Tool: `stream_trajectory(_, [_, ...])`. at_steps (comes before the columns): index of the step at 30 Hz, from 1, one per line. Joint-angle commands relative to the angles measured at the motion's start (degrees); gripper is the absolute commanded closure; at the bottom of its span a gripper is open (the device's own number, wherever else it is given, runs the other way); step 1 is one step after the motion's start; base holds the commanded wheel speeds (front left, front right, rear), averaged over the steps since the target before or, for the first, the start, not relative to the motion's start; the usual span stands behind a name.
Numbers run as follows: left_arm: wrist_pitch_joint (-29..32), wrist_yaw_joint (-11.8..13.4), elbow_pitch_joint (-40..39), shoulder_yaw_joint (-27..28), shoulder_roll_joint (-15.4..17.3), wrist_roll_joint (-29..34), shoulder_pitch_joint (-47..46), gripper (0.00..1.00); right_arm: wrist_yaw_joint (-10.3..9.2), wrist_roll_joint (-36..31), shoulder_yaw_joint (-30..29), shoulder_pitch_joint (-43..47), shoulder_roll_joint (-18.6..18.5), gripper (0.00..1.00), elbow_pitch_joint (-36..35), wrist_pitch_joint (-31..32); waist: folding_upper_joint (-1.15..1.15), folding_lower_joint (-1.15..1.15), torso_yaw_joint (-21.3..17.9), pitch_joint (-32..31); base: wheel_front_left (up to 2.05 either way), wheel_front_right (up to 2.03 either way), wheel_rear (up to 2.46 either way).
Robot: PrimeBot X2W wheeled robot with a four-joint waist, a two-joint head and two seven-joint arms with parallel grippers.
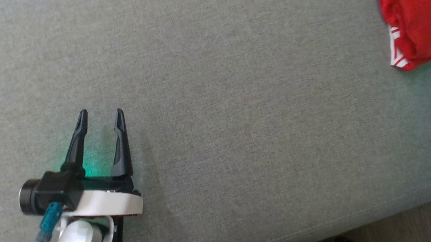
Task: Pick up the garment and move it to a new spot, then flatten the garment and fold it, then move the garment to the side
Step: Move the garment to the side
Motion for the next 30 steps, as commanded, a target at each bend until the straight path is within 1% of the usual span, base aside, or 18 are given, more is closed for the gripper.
stream_trajectory(1, [-0.77,0.22,-1.06,1.46,0.42,-0.63,-0.07,0.0,0.2,1.3,2.53,0.01,-0.06,0.0,-3.12,-0.52,0.0,0.0,-0.25,-1.75,0.0,0.0,0.0])
stream_trajectory(5, [-1.77,0.11,0.6,1.75,-0.22,-1.53,0.52,0.0,0.2,4.01,8.16,2.38,1.13,0.0,-5.82,-1.09,0.0,0.0,0.05,-5.59,0.0,0.0,0.0])
stream_trajectory(8, [-2.56,0.2,1.89,2.0,-0.95,-2.28,1.42,0.0,0.2,6.04,11.27,4.76,2.35,0.0,-7.56,-1.4,0.0,0.0,0.59,-9.16,0.0,0.0,0.0])
stream_trajectory(9, [-2.81,0.22,2.34,2.09,-1.22,-2.57,1.85,0.0,0.2,6.3,12.06,5.76,2.54,0.0,-7.96,-1.72,0.0,0.0,0.84,-10.48,0.0,0.0,0.0])
stream_trajectory(10, [-3.34,0.32,3.25,2.45,-1.79,-3.27,2.93,0.0,0.2,6.92,13.23,8.05,3.46,0.0,-8.53,-2.52,0.0,0.0,1.29,-13.12,0.0,0.0,0.0])
stream_trajectory(11, [-3.56,0.41,3.69,2.67,-2.06,-3.64,3.61,0.0,0.2,7.22,13.74,9.32,4.06,0.0,-8.78,-2.93,0.0,0.0,1.48,-14.3,0.0,0.0,0.0])
stream_trajectory(12, [-3.56,0.41,3.69,2.67,-2.06,-3.64,3.61,0.0,0.2,7.22,13.74,9.32,4.06,0.0,-8.78,-2.93,0.0,0.0,1.48,-14.3,0.0,0.0,0.0])
stream_trajectory(14, [-3.99,0.52,4.55,3.13,-2.51,-4.32,5.12,0.0,0.2,7.45,14.31,12.05,5.29,0.0,-9.27,-4.03,0.0,0.0,1.86,-16.66,0.0,0.0,0.0])
stream_trajectory(16, [-4.34,0.64,5.34,3.62,-2.8,-4.83,6.72,0.0,0.2,5.72,14.72,15.02,5.92,0.0,-10.14,-5.99,0.0,0.0,2.19,-18.64,0.0,0.0,0.0])
stream_trajectory(22, [-5.0,1.07,6.37,4.86,-3.65,-5.7,11.89,0.0,0.2,3.49,13.99,26.02,11.95,0.0,-13.85,-9.46,0.0,0.0,3.3,-23.25,0.0,0.0,0.0])
stream_trajectory(24, [-5.09,1.16,6.49,5.02,-4.0,-5.86,13.44,0.0,0.2,4.09,13.12,30.05,13.48,0.0,-15.34,-10.52,0.0,0.0,4.04,-24.62,0.0,0.0,0.0])
stream_trajectory(30, [-5.18,1.06,7.46,5.06,-4.09,-6.12,15.96,0.0,0.2,3.36,12.1,41.11,14.94,0.0,-19.99,-12.35,0.0,0.0,6.19,-26.65,0.0,0.0,0.0])
